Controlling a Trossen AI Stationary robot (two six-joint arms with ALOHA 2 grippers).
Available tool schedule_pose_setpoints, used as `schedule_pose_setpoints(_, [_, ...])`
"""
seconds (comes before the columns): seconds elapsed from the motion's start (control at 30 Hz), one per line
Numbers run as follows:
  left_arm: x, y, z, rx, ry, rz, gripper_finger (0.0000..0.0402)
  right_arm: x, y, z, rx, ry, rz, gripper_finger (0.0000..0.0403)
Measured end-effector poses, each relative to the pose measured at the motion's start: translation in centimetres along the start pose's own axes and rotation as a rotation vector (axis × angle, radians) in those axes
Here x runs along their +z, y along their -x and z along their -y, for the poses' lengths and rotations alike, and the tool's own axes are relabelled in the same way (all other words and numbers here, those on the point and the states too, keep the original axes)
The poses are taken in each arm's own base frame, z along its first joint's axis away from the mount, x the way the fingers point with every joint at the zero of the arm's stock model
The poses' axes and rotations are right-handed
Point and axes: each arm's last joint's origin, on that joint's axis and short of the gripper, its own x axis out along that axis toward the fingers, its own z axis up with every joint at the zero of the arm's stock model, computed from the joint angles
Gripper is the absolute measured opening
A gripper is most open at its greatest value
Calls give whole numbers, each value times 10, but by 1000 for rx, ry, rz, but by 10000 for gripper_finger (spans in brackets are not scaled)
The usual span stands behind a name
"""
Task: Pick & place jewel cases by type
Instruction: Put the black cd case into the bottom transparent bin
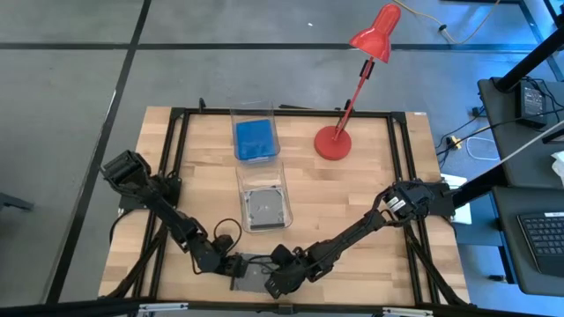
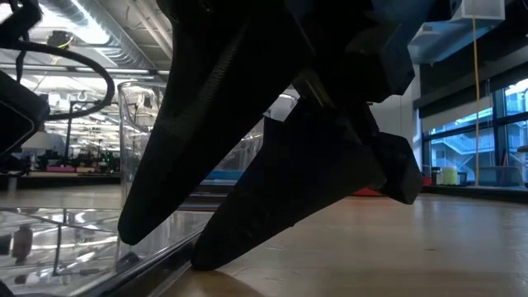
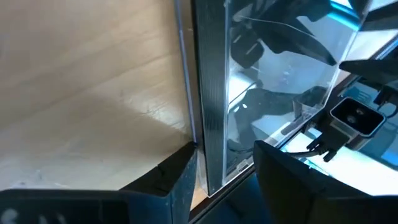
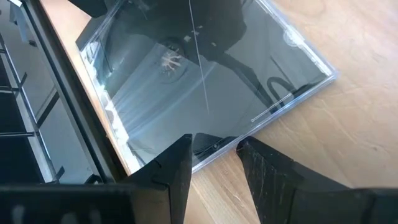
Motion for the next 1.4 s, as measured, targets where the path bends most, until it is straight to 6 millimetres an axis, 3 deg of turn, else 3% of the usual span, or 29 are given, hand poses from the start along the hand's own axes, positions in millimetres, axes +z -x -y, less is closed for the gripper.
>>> schedule_pose_setpoints(0.3, [0,0,-3,0,-27,49,134,0,0,0,-3,-1,14,144])
schedule_pose_setpoints(0.87, [-1,0,-3,-11,-135,16,7,1,0,0,-4,0,18,144])
schedule_pose_setpoints(1.4, [-4,3,2,-32,-156,-20,3,-1,0,0,-7,109,3,144])
